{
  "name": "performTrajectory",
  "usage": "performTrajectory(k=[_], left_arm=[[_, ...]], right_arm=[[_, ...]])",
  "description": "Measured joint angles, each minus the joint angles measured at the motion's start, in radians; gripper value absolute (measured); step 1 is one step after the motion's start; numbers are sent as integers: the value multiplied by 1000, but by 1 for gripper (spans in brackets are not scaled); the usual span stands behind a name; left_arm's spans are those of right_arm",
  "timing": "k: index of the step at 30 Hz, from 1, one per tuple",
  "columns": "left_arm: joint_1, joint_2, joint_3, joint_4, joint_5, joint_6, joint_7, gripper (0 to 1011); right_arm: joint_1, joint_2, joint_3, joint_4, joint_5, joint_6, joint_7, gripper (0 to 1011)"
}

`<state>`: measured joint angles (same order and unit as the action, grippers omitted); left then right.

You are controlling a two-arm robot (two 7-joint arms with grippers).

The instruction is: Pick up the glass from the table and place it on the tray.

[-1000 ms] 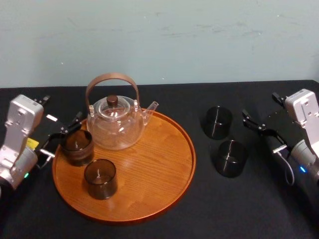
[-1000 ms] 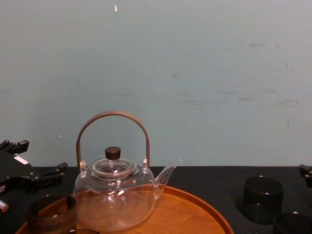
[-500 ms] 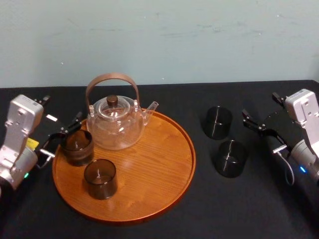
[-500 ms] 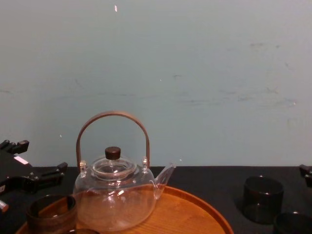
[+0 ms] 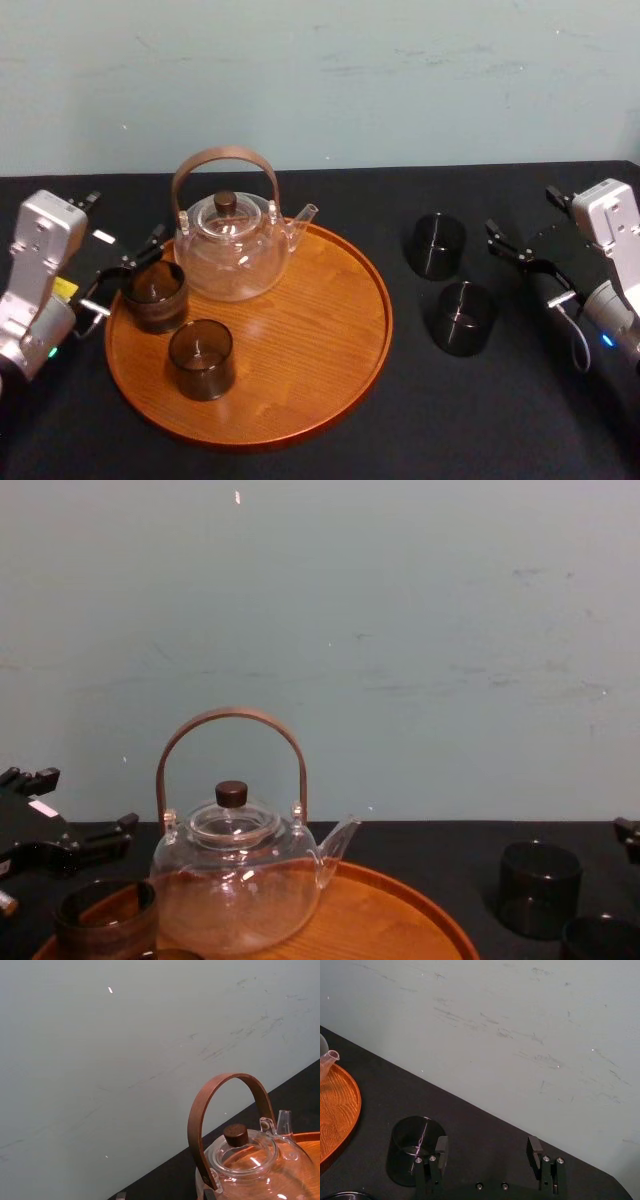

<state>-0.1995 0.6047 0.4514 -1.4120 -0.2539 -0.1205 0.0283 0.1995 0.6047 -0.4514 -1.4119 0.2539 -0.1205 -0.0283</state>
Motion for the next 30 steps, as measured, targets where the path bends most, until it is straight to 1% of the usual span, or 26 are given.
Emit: performTrajectory(k=[30], left_arm=[[0, 0, 0, 0, 0, 0, 0, 1002]], right_arm=[[0, 0, 0, 0, 0, 0, 0, 1002]])
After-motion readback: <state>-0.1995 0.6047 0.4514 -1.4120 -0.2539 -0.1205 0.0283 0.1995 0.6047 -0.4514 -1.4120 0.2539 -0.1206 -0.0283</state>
